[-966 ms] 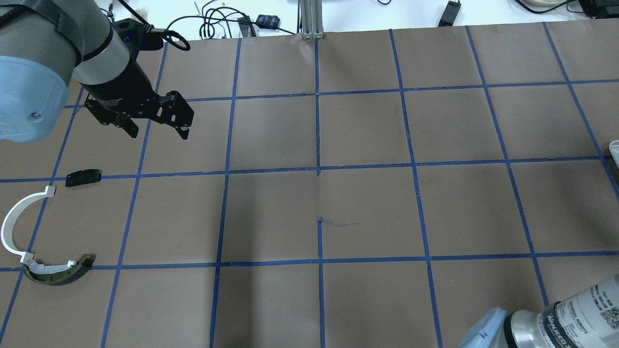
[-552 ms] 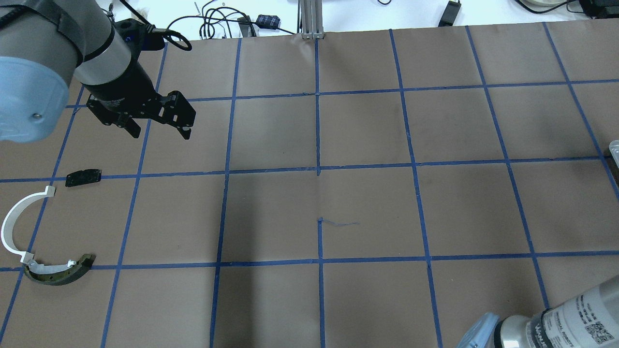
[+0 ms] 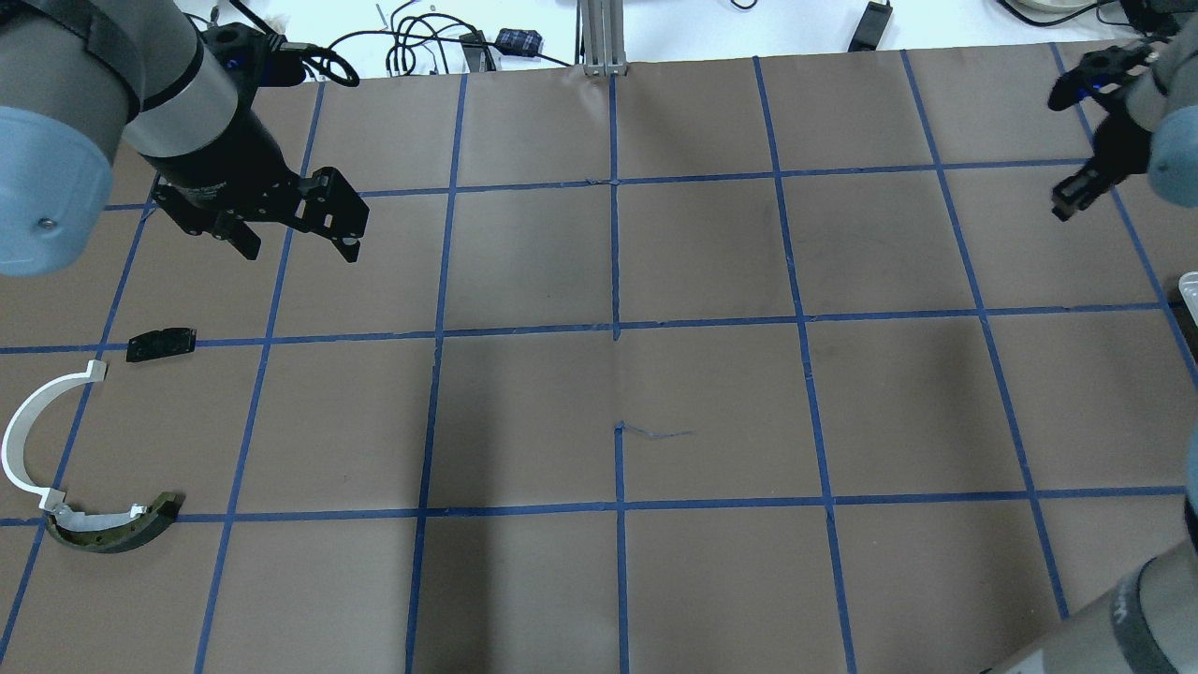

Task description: Place bearing gear from tray to pile

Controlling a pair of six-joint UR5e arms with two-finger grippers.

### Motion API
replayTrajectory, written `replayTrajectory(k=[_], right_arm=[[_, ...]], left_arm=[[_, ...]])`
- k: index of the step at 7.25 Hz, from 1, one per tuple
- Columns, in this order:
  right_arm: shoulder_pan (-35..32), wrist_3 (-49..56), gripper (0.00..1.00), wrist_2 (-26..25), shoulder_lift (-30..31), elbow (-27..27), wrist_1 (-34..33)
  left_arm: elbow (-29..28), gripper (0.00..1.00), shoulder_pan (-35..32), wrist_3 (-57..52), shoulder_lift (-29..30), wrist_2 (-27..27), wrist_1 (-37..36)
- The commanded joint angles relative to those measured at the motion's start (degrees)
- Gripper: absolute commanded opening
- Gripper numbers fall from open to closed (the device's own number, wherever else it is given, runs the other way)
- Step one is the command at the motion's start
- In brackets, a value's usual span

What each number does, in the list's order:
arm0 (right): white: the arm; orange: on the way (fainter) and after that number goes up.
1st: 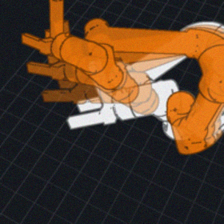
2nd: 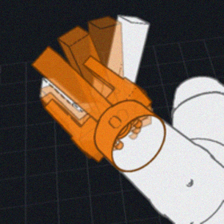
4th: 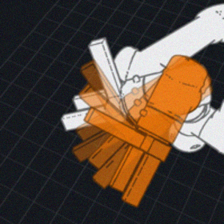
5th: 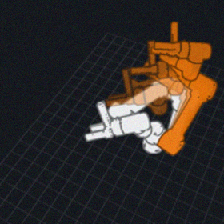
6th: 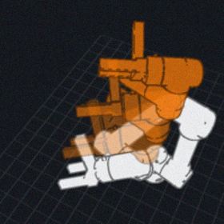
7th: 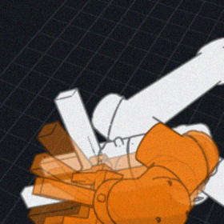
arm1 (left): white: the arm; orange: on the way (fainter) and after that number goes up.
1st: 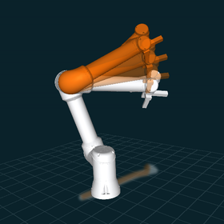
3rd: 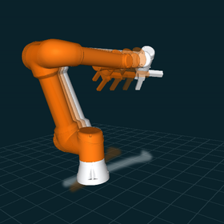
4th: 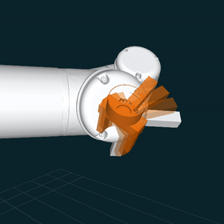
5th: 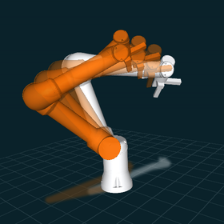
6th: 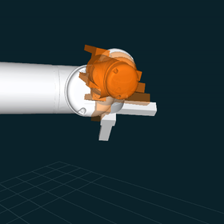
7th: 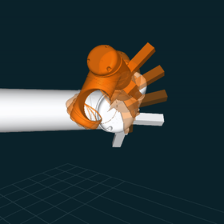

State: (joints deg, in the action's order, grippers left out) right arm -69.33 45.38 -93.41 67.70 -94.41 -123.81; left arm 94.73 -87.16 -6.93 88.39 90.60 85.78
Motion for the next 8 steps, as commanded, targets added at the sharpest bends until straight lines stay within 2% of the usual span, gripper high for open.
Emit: replayTrajectory(k=[1, 4, 5, 6, 7, 8], right_arm=[[-21.36, -35.02, 0.06, 0.60, -0.20, -0.42, -0.29], [-44.59, -75.85, 0.07, 5.77, -3.17, 0.10, -1.07], [-49.97, -82.75, 0.09, 5.87, -6.24, -0.42, -1.08], [-51.41, -84.65, 0.17, 5.61, -8.62, -0.42, -0.91], [-51.43, -84.15, 0.34, 5.08, -8.47, -0.42, -0.73], [-50.38, -82.84, 0.99, 4.64, -8.03, -0.07, -0.90]], left_arm=[[-0.07, 1.00, 0.32, -0.01, 0.20, 0.11, 0.00], [-0.07, 1.00, 0.32, -0.01, 0.47, 0.02, -0.09], [0.02, 1.00, 0.32, -0.10, 0.55, 0.02, -0.17], [0.02, 1.00, 0.32, -0.10, 0.55, 0.02, -0.17], [-0.07, 1.00, 0.41, -0.19, 0.55, 0.11, -0.17], [0.11, 1.00, 0.24, -0.36, 0.64, -0.07, -0.35]])
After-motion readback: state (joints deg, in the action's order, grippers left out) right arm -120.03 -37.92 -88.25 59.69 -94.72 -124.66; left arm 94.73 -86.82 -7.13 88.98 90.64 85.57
